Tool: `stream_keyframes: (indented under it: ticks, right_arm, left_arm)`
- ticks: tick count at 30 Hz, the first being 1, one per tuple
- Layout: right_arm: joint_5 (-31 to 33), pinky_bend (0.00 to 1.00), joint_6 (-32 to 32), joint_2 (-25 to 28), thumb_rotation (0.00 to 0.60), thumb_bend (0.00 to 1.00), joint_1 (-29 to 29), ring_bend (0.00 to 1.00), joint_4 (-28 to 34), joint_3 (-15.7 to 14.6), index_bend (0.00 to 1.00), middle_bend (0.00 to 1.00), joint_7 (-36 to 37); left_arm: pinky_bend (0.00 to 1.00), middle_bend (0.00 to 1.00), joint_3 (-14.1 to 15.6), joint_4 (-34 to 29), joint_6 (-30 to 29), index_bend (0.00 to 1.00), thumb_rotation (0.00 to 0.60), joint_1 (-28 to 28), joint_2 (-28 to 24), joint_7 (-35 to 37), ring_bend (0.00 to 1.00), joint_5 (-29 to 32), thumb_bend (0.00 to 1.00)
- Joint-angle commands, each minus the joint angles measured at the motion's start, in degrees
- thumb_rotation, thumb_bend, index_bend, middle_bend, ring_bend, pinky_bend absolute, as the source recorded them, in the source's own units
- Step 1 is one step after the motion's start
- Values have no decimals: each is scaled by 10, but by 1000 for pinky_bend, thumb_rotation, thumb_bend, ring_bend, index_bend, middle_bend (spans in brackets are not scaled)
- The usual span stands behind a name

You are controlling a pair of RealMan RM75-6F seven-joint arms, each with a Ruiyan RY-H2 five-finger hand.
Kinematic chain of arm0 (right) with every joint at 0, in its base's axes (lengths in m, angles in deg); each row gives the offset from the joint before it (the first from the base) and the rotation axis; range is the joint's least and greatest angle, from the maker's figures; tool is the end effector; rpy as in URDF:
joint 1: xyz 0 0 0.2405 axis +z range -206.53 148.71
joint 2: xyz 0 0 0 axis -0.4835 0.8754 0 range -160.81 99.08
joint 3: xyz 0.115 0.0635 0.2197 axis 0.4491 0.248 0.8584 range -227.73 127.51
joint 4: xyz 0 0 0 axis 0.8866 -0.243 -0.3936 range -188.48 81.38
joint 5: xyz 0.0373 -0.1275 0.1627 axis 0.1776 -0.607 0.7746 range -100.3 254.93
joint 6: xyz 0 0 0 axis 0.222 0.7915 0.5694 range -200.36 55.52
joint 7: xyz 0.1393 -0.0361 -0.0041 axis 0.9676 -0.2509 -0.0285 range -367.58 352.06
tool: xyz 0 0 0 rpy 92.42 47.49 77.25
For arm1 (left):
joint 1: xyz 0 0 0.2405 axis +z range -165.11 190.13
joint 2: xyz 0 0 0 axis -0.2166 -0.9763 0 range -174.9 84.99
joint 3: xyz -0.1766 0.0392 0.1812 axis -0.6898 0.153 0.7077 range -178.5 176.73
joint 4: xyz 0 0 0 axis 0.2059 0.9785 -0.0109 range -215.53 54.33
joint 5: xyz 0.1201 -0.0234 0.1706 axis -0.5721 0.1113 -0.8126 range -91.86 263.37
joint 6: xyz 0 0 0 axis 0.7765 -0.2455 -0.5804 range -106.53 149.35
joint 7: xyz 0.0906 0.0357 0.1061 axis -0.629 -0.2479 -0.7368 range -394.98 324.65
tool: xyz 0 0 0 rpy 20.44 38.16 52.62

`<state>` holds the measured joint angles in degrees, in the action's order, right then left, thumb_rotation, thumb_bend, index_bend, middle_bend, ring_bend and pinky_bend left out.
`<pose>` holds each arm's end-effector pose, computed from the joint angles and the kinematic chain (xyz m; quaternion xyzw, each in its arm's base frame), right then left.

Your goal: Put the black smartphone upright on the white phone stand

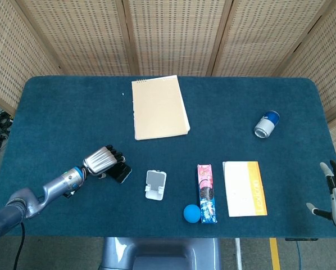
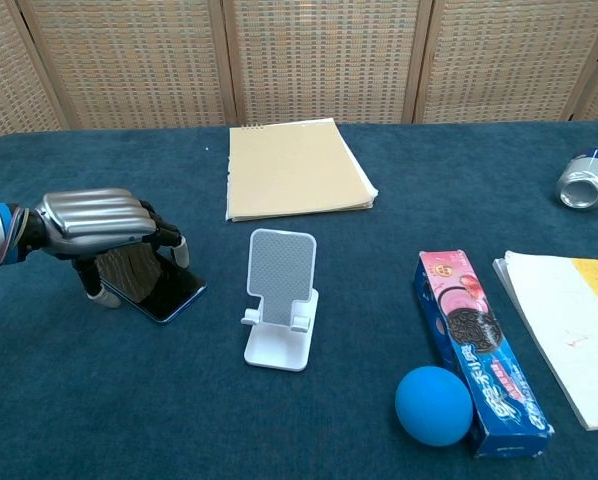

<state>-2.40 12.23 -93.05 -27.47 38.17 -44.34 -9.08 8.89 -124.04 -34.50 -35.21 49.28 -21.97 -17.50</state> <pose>-0.3363 -0.1714 0.1841 0.5501 -0.3954 0.3480 0.6480 -0.2320 0.3697 -0.0282 -0.9023 -0.1466 -0.2557 0.3147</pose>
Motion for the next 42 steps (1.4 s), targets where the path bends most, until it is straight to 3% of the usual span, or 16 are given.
stream_keyframes:
  ticks: [1, 7, 13, 19, 27, 31, 34, 39, 42]
  right_arm:
    - [0, 0, -1, 0, 600, 0, 0, 0, 0, 0, 19, 0, 1]
    - [0, 0, 0, 1, 600, 0, 0, 0, 0, 0, 23, 0, 2]
    - [-1, 0, 0, 1, 600, 0, 0, 0, 0, -1, 26, 0, 3]
    - [-3, 0, 0, 2, 600, 0, 0, 0, 1, -2, 31, 0, 3]
    - [-5, 0, 1, 4, 600, 0, -1, 0, 4, -3, 33, 0, 7]
    - [-7, 0, 3, 6, 600, 0, -2, 0, 5, -3, 33, 0, 10]
    - [-10, 0, 4, 8, 600, 0, -3, 0, 7, -4, 33, 0, 15]
    - [-11, 0, 3, 12, 600, 0, -4, 0, 6, -5, 38, 0, 22]
    - [-12, 0, 2, 12, 600, 0, -4, 0, 5, -6, 38, 0, 27]
  left_arm:
    - [289, 315, 1, 8, -3, 335, 600, 0, 5, 2, 355, 2, 0]
    - [324, 375, 2, 22, -16, 403, 600, 1, 13, 6, 401, 3, 0]
    - [405, 565, 5, 43, -37, 600, 600, 5, 21, 12, 543, -1, 0]
    - [414, 571, 4, 41, -71, 609, 600, 7, 11, 15, 549, -4, 0]
    - [414, 571, -18, -27, -149, 609, 600, 5, -47, -35, 549, -11, 0]
    - [414, 571, -39, -88, -218, 609, 600, -2, -98, -114, 549, -34, 0]
    - [422, 571, -54, -152, -275, 610, 600, -18, -147, -233, 549, -85, 0]
    - [448, 571, -63, -251, -256, 617, 600, -47, -192, -410, 549, -155, 0]
    - [439, 571, -66, -278, -230, 617, 600, -64, -198, -471, 549, -187, 0]
